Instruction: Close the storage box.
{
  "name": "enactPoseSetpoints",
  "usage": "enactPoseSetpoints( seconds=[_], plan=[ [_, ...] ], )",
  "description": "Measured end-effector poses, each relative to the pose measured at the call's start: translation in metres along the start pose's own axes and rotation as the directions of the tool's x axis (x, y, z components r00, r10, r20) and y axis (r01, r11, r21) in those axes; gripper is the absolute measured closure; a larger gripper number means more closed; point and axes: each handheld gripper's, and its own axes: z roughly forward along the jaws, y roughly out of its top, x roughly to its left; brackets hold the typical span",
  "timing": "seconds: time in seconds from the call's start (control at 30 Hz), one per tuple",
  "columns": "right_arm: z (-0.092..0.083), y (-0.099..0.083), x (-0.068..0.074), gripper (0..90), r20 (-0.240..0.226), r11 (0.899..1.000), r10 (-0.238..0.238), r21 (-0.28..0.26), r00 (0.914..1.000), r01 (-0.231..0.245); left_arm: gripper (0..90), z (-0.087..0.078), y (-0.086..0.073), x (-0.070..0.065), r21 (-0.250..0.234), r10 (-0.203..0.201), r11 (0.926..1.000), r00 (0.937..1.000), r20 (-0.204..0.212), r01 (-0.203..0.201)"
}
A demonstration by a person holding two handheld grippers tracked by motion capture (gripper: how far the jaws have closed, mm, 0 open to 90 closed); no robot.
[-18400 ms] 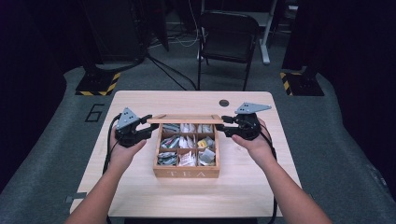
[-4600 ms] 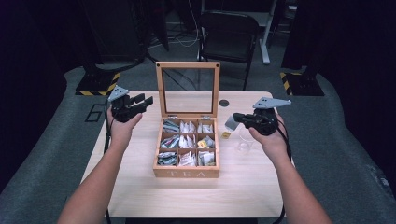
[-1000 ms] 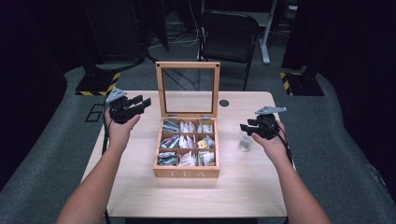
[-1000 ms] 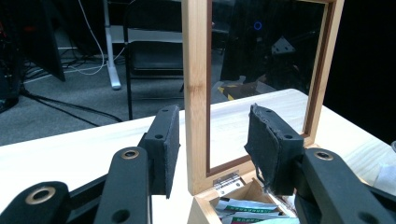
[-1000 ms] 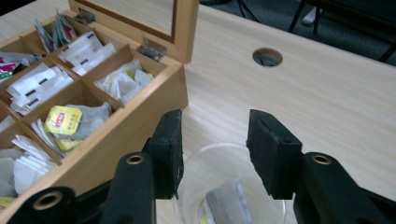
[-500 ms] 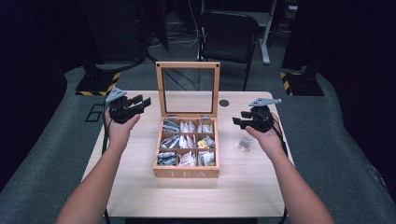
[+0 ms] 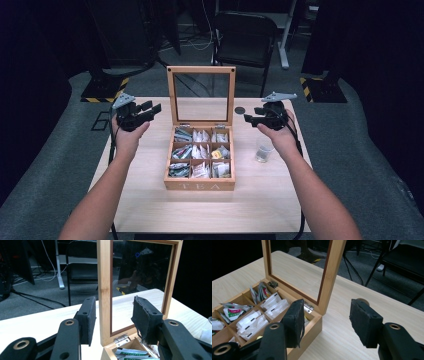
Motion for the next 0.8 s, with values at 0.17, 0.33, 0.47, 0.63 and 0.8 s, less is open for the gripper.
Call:
enactPoseSetpoints(
  seconds=[0.17, 0.33, 0.47, 0.63, 0.8],
  plan=[
    [0.002, 0.01, -0.001, 45.8, 0.005, 1.0, -0.005, -0.007, 1.0, 0.005, 53.8, -0.001, 0.0, 0.001, 0.003, -0.001, 1.0, 1.0, 0.004, 0.001],
    [0.009, 0.021, 0.001, 46.7, 0.002, 1.0, -0.016, -0.018, 0.9999, 0.016, 53.8, -0.002, 0.001, 0.002, -0.003, -0.003, 1.0, 1.0, 0.002, 0.003],
    [0.015, 0.026, 0.001, 46.8, -0.008, 1.0, -0.008, -0.02, 0.9999, 0.008, 53.8, -0.002, 0.0, 0.002, 0.002, -0.002, 1.0, 1.0, 0.006, 0.002],
    [0.026, 0.03, 0.004, 46.9, -0.015, 1.0, 0.0, -0.025, 0.9999, 0.0, 53.8, -0.002, 0.0, 0.001, 0.004, -0.002, 1.0, 1.0, 0.008, 0.002],
    [0.038, 0.031, 0.003, 46.9, -0.017, 1.0, 0.008, -0.022, 0.9998, -0.009, 53.8, -0.002, 0.0, 0.001, 0.003, 0.001, 1.0, 0.9999, 0.01, -0.001]
  ],
)
